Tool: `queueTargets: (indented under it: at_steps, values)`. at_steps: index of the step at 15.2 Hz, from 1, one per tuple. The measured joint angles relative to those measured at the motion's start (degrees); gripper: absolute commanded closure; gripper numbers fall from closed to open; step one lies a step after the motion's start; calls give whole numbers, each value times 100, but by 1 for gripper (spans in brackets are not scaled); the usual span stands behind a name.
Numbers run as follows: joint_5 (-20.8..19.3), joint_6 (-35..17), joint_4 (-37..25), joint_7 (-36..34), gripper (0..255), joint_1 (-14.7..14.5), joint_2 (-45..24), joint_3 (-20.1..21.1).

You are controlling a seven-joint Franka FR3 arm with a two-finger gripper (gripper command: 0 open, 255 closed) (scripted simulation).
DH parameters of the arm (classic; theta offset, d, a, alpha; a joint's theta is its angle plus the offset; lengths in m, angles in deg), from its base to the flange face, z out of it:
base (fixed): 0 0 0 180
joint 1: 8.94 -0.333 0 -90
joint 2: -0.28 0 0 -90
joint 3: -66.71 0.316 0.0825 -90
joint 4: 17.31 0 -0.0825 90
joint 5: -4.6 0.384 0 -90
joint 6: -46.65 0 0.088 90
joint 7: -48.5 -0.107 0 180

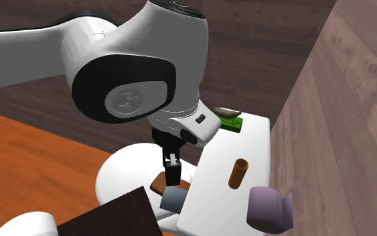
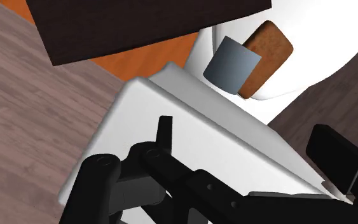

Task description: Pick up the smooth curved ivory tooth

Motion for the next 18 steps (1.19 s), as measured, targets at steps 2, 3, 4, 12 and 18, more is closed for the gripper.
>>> queueTargets:
  at_steps: [2,3,4,12,18]
  values:
    - [47,-142,-313,-393,0,22,-430,228]
    - [49,-221,-422,-565,0,41,-613,314]
    - [47,-274,-578,-754,0,56,-815,413]
    - [-267,-567,-2052,-2390,0,119,-2598,1124]
    - [-850,-405,-3608,-3578,0,-19,-4131,1388]
